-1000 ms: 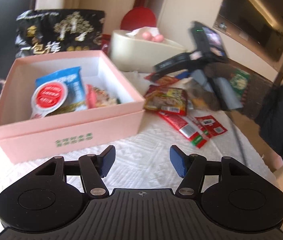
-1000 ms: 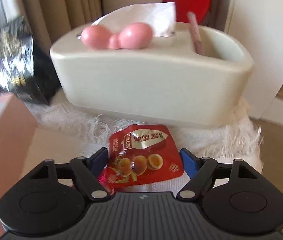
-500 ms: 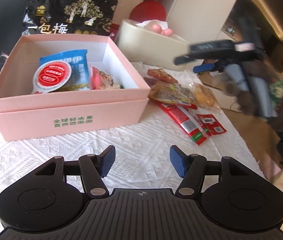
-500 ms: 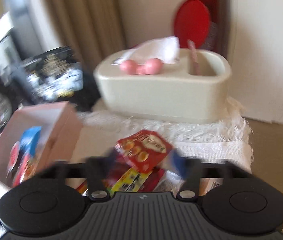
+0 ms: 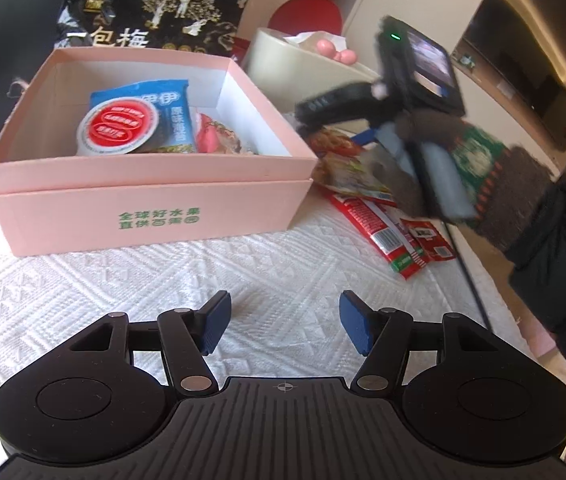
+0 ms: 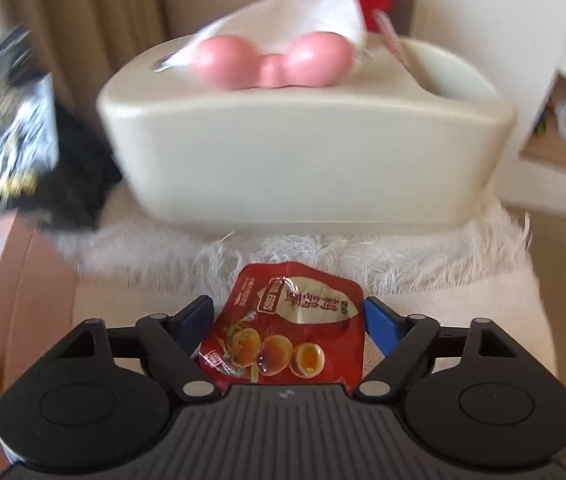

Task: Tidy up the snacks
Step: 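Grasp the red quail-egg bag with the right gripper, then carry the quail-egg bag and set it down before the left gripper, then grasp the red-and-yellow chicken snack bag with the right gripper, then grasp the quail-egg bag with the left gripper while the right gripper holds the chicken bag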

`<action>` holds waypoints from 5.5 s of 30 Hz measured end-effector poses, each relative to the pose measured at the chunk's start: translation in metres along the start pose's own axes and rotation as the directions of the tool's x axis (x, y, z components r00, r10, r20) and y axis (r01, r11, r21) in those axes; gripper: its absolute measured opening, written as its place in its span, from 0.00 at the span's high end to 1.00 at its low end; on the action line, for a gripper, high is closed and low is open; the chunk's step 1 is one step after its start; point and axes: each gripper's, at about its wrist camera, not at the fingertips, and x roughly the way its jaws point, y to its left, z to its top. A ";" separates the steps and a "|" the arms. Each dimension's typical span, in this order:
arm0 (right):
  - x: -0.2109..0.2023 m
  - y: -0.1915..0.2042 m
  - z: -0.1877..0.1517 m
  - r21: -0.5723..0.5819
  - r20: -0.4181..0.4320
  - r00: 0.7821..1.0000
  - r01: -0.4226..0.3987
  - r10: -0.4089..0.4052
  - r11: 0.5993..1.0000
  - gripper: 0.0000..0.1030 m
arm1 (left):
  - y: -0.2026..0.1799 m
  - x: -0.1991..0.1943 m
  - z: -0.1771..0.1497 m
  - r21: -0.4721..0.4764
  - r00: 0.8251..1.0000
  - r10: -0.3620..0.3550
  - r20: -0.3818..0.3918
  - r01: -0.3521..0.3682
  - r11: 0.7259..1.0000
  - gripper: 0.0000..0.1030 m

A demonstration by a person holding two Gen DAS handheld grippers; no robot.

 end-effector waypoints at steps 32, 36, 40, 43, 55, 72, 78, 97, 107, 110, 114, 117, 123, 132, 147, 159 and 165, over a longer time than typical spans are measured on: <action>-0.070 -0.017 -0.064 0.249 0.098 0.975 -0.220 0.202 0.943 0.10 | -0.029 -0.024 -0.013 0.052 0.999 0.024 0.022 -0.025 0.998 0.37; -0.054 0.021 -0.055 0.069 0.086 0.993 -0.082 0.076 0.994 0.01 | -0.045 -0.016 -0.021 0.146 0.999 0.033 0.007 -0.034 0.989 0.37; -0.054 0.039 -0.066 -0.146 0.109 0.993 -0.020 0.036 0.989 0.05 | -0.058 -0.009 -0.029 0.234 0.999 0.038 -0.015 -0.033 0.972 0.37; -0.069 0.027 -0.073 -0.181 0.113 0.990 -0.062 0.084 0.982 0.25 | -0.061 -0.005 -0.033 0.274 0.999 0.046 -0.027 -0.037 0.961 0.37; -0.141 -0.020 -0.145 -0.231 0.044 0.950 -0.291 0.309 0.928 0.63 | -0.055 -0.010 -0.032 0.258 0.998 0.064 -0.025 -0.056 0.965 0.35; -0.164 -0.074 -0.223 -0.009 0.180 0.953 -0.245 0.242 0.970 0.22 | -0.102 -0.001 -0.042 0.468 0.992 0.128 -0.013 -0.107 0.877 0.34; -0.162 -0.072 -0.228 0.012 0.230 0.949 -0.223 0.214 0.975 0.18 | -0.088 0.002 -0.034 0.407 0.976 0.213 0.034 -0.208 0.889 0.31; -0.159 -0.068 -0.228 0.003 0.227 0.951 -0.218 0.212 0.976 0.12 | -0.094 0.013 -0.030 0.341 0.994 0.091 -0.063 -0.064 0.938 0.24; -0.159 -0.067 -0.228 -0.002 0.226 0.952 -0.214 0.209 0.977 0.11 | -0.078 0.017 -0.023 0.308 0.994 0.092 -0.058 -0.070 0.949 0.26; -0.159 -0.067 -0.228 -0.001 0.226 0.952 -0.213 0.208 0.977 0.10 | -0.079 0.022 -0.023 0.312 0.995 0.082 -0.059 -0.060 0.948 0.26; -0.159 -0.066 -0.228 -0.003 0.225 0.952 -0.214 0.209 0.977 0.10 | -0.084 0.027 -0.024 0.358 0.994 0.090 -0.066 -0.061 0.932 0.25; -0.158 -0.065 -0.228 -0.009 0.221 0.952 -0.215 0.211 0.977 0.08 | -0.090 0.028 -0.030 0.407 0.992 0.114 -0.054 -0.082 0.910 0.25; -0.157 -0.064 -0.226 -0.054 0.193 0.953 -0.227 0.234 0.972 0.03 | -0.085 0.024 -0.034 0.390 0.995 0.096 -0.038 -0.074 0.918 0.25; -0.155 -0.059 -0.223 -0.132 0.140 0.961 -0.221 0.239 0.966 0.00 | -0.060 -0.007 -0.037 0.253 0.989 0.147 0.020 -0.147 0.956 0.27; -0.152 -0.028 -0.202 -0.064 0.213 0.960 -0.170 0.180 0.983 0.10 | -0.030 -0.021 -0.048 0.129 0.947 0.305 0.105 -0.317 0.940 0.26; -0.173 -0.011 -0.200 -0.143 0.301 0.940 -0.126 0.164 0.982 0.17 | -0.033 -0.019 -0.052 0.151 0.940 0.320 0.116 -0.336 0.930 0.26; -0.147 -0.020 -0.193 -0.046 0.240 0.968 -0.065 0.075 0.997 0.17 | -0.034 -0.019 -0.052 0.152 0.940 0.321 0.116 -0.336 0.930 0.26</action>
